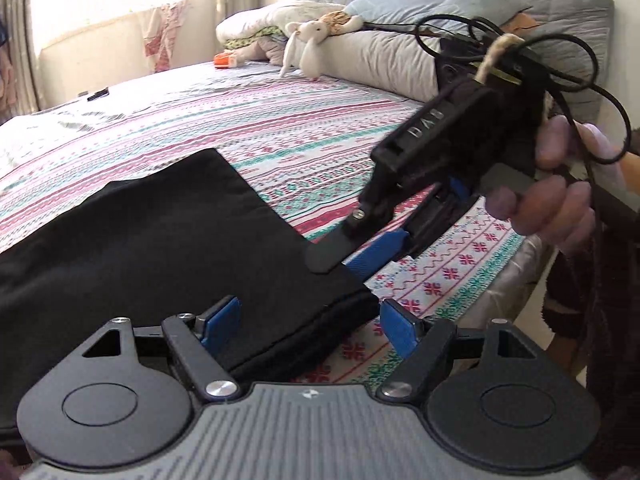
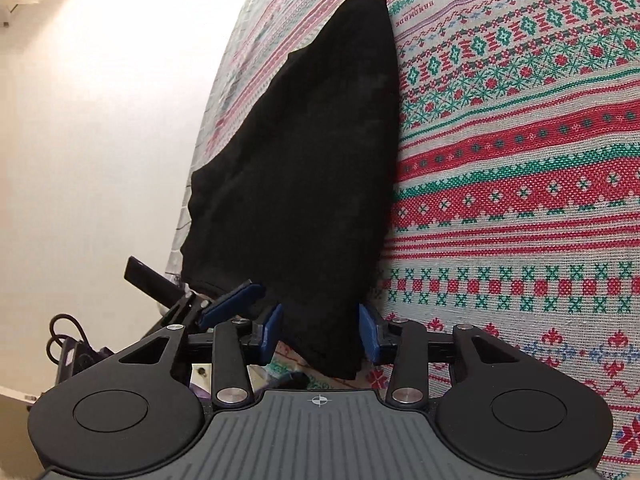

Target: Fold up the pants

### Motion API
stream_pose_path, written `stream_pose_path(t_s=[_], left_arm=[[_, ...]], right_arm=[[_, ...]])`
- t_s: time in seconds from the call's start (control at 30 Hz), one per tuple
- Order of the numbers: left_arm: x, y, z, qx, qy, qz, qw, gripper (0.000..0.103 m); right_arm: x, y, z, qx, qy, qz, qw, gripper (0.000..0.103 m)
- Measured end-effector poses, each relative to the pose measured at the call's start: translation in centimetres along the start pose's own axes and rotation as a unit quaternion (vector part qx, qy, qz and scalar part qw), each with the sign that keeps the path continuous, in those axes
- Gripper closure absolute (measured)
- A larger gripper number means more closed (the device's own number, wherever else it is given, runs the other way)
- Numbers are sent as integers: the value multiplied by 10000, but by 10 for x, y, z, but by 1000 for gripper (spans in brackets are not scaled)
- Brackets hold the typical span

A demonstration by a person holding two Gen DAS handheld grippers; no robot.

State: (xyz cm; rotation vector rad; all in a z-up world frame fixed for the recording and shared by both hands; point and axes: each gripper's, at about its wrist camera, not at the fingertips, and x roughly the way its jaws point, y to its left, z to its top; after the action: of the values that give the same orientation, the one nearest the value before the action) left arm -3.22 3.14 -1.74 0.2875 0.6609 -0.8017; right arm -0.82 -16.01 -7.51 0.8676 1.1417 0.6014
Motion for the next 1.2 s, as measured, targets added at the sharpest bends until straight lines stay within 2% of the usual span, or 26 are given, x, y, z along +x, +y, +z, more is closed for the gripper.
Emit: stream_pose_path(t_s=[0.13,0.27,0.37,0.4,0.43,0.53,0.63,0.73,0.8,1.0,1.1,1.2], left_arm=[[11,-11,3,116,-5,246,9996,15],[22,-22,7,218,-51,897,9957,25],[38,-31,7,524,198,1558,9862,52],[42,-31,6,528,326,1652,9843,68],[44,-30,7,459,400,1625,9848,75],[39,-27,12,212,385,1646,9854,79],[35,-22,16,42,382,1648,9856,80],[31,-22,18,-19,353,1681,9851,81],[28,-23,19,-11,331,1718,9846,81],[29,-25,20,-129,371,1793,9830,81],[31,-28,17,-210,406,1840,9819,81],[30,-33,16,-230,417,1962,9794,81]], right_arm=[[-5,8,6,-28,-49,215,9998,63],[-1,18,10,-78,-67,314,9995,63],[2,22,13,-92,-103,292,9995,62],[2,22,14,-98,-153,219,9996,60],[2,20,16,-132,-228,75,9996,60],[5,6,23,-33,-314,-289,9991,60],[13,-5,34,134,-384,-291,9987,60],[22,-6,51,48,-716,-347,9968,60],[25,-7,63,14,-1001,-392,9942,68],[36,2,100,-98,-1673,-759,9829,68],[41,10,111,-455,-2040,-1181,9708,71],[47,21,117,-1097,-2365,-1858,9474,78]])
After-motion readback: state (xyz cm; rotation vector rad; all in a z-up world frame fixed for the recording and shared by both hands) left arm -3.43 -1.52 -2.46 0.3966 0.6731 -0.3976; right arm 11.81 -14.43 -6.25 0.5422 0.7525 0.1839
